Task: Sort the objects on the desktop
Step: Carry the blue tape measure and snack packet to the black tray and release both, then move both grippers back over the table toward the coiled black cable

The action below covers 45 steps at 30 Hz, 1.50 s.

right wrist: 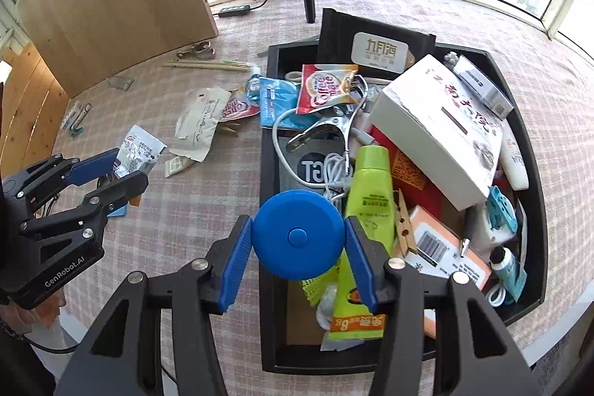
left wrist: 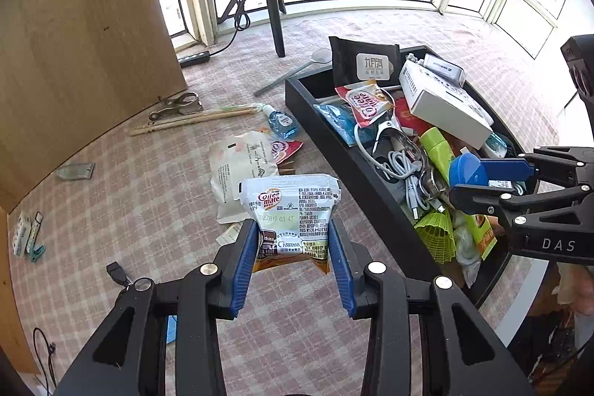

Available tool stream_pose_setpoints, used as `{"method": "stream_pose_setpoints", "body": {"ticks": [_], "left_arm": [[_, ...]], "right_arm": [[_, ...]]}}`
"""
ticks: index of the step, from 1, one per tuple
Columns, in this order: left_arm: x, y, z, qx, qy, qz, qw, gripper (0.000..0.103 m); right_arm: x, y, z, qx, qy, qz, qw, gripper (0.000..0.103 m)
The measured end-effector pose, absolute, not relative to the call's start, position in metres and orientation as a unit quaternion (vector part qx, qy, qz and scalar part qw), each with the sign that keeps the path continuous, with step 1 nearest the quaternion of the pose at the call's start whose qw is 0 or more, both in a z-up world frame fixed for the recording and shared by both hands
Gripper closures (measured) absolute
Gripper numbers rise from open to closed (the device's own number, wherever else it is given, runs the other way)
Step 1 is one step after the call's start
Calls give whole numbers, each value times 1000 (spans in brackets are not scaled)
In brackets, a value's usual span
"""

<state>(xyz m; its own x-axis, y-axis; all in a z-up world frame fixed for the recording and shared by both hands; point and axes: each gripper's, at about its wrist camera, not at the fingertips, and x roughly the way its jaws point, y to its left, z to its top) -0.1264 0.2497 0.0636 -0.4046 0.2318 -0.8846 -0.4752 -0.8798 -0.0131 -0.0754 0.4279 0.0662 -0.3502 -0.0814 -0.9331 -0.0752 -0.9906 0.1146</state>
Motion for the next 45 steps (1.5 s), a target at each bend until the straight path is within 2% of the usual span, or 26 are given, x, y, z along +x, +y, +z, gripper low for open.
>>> {"method": "stream_pose_setpoints", "body": {"ticks": [8,17,18,19,20,21,23,34,45], "left_arm": [[-127,322,60,-500,132,818,251,66],[-140,367,62,-492,138,818,263,65],[-141,370,63,-492,131,818,268,61],[-143,372,64,-495,125,816,272,51],[-144,374,65,-495,121,814,277,46],[-144,376,67,-493,121,816,278,42],[-143,379,68,-485,134,821,271,41],[-150,351,70,-489,131,825,250,42],[-143,278,75,-492,114,840,199,42]], "right_arm": [[-32,518,64,569,-116,-811,-74,54],[-18,564,62,570,-139,-804,-99,54],[-19,566,62,570,-143,-804,-94,51],[-19,569,62,571,-147,-802,-95,48],[-19,571,63,570,-150,-802,-101,39],[-19,572,64,567,-151,-803,-103,36],[-19,573,68,563,-149,-806,-105,36],[-33,562,72,556,-142,-813,-96,36],[-58,503,70,554,-116,-823,-41,36]]}}
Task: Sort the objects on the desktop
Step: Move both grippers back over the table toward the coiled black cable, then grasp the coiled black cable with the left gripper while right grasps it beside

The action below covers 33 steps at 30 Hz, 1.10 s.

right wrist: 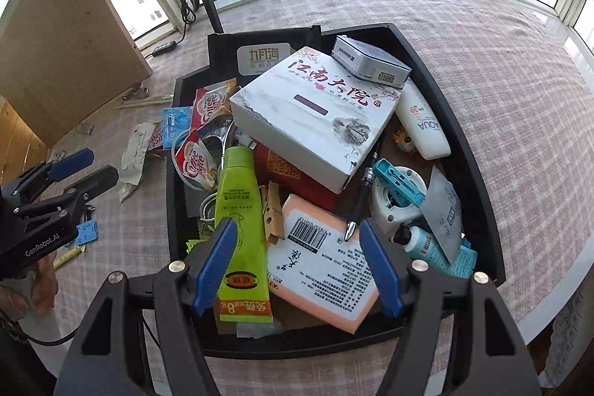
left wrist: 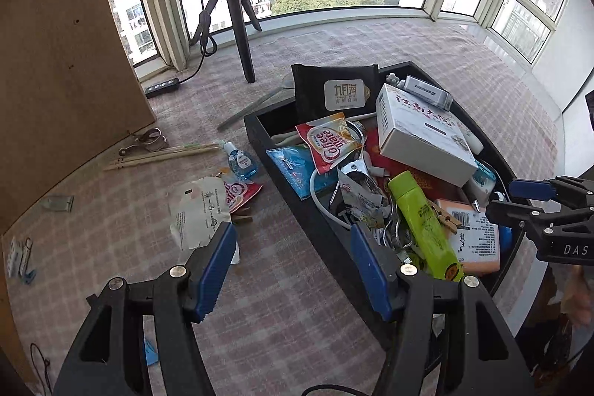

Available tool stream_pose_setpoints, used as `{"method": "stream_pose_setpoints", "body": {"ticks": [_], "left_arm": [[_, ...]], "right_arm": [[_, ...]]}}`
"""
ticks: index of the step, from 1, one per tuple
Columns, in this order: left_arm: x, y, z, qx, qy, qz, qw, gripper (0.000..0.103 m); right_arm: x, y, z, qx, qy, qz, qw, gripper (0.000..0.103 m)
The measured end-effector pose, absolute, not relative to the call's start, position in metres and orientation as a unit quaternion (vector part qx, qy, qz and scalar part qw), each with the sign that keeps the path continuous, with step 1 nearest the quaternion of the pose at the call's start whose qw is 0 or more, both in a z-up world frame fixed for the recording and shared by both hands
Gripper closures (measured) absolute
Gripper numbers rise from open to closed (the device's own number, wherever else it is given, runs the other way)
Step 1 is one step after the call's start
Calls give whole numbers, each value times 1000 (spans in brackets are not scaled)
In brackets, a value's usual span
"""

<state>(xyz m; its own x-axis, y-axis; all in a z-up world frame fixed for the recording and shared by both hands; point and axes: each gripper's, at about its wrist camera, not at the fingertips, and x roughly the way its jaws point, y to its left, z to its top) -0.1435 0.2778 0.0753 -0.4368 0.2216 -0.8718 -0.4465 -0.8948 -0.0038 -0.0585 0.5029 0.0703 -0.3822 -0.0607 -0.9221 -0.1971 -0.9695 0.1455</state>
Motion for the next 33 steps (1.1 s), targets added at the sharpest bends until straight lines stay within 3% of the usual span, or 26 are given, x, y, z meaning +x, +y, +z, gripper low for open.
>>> {"method": "stream_pose_setpoints", "body": {"ticks": [17,25,31,33], "left_arm": [[-132,88,56,-519,43,852,57,44],[-136,26,30,-543,17,840,11,60],[-135,9,8,-563,7,826,10,61],[-134,8,4,-565,6,825,14,62]], "right_arm": [[-96,368,67,-555,55,827,-67,36],[-119,290,57,-555,30,821,-129,36],[-143,232,38,-564,-1,807,-176,37],[-150,216,30,-571,-10,798,-190,43]]}}
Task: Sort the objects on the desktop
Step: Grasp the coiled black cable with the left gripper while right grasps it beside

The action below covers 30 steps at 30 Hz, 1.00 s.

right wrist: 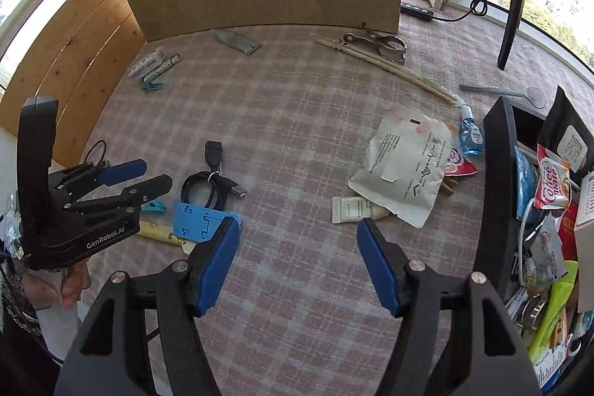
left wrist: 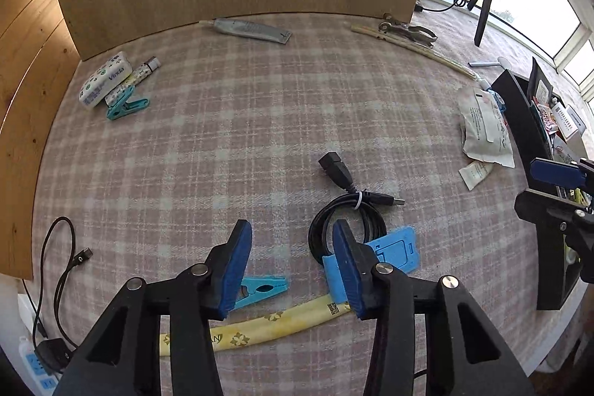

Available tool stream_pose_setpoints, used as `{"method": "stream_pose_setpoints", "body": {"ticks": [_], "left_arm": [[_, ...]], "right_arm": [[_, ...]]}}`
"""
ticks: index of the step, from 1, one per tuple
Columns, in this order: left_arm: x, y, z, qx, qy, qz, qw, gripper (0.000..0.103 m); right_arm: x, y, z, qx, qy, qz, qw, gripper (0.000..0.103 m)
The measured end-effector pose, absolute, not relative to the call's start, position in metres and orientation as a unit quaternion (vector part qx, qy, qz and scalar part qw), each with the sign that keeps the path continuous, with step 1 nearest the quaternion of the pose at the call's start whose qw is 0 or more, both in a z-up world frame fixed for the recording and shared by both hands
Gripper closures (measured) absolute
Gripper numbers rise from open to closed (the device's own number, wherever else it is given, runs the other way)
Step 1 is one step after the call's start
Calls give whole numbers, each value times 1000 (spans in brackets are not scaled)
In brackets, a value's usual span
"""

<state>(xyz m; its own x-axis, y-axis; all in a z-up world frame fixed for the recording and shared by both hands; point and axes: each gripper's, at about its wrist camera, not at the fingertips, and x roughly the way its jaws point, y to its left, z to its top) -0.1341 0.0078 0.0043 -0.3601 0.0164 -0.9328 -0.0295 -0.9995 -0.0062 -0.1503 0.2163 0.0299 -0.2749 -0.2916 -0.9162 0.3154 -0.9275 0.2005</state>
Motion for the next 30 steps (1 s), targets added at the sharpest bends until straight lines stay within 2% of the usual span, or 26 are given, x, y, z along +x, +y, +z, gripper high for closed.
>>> {"method": "stream_pose_setpoints", "body": {"ticks": [1,4,13,16,19,24,30], "left_arm": [[-134,8,3,-567,3,823,18,66],[-135,9,-1,-571,-3,820,27,69],[-139,14,-17,-583,9,812,31,70],[-141,14,-23,-588,-1,808,33,75],[-140,18,-27,-589,4,808,36,77],[-139,20,-28,-583,14,811,37,80],[-140,23,-28,-573,13,818,48,88]], "right_arm": [[-154,209,25,575,16,-794,197,46],[-163,189,13,586,33,-781,212,53],[-185,151,-7,602,72,-758,242,54],[-188,143,-13,608,74,-749,250,54],[-188,135,-20,612,83,-744,256,55],[-189,128,-32,619,90,-736,257,64],[-192,124,-34,616,88,-735,269,66]]}}
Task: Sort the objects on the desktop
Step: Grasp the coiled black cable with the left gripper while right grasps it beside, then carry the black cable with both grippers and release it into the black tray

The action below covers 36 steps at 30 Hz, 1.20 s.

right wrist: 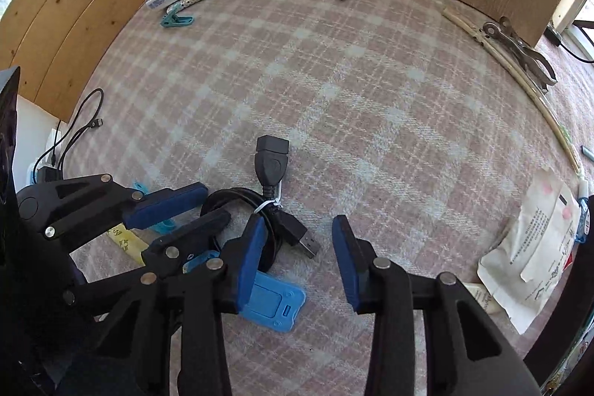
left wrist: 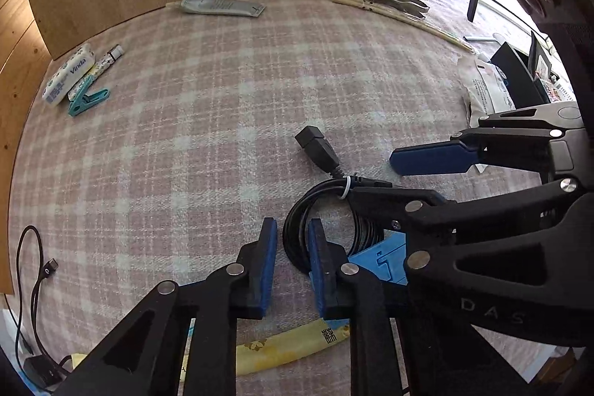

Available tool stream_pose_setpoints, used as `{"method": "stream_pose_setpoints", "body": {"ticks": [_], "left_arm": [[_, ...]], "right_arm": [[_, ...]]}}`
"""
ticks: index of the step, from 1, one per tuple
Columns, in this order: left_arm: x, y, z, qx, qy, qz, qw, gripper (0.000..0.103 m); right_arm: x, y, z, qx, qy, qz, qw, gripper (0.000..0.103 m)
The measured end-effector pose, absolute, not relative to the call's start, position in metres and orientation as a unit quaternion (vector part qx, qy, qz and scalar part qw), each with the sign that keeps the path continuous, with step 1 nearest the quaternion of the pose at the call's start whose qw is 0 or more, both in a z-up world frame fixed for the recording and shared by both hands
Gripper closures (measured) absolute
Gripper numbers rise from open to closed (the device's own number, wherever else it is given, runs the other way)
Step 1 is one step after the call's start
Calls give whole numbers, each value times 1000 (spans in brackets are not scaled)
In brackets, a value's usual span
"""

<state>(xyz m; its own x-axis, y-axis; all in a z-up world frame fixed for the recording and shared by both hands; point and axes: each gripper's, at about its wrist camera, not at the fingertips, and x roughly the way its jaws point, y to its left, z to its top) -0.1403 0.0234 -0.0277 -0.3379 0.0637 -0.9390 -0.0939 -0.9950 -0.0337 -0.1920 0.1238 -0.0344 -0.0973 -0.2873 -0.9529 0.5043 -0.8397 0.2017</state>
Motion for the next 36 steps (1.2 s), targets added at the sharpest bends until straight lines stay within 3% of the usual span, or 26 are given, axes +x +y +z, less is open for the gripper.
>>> {"method": "stream_pose_setpoints", "body": {"ticks": [3,14,16,28,36], "left_arm": [[-146,23,-28,-574,6,817,54,90],[-150,27,-2,-555,15,831,47,93],[-154,27,9,-547,10,836,47,95],[-172,73,49,-512,48,854,81,95],[-177,158,70,-489,85,854,159,95]], "right_arm": [[-195,121,-35,615,89,-733,278,77],[-197,123,-9,602,80,-748,269,82],[-200,128,2,595,73,-754,268,86],[-208,171,43,565,29,-791,234,87],[-188,256,69,545,-14,-821,169,87]]}}
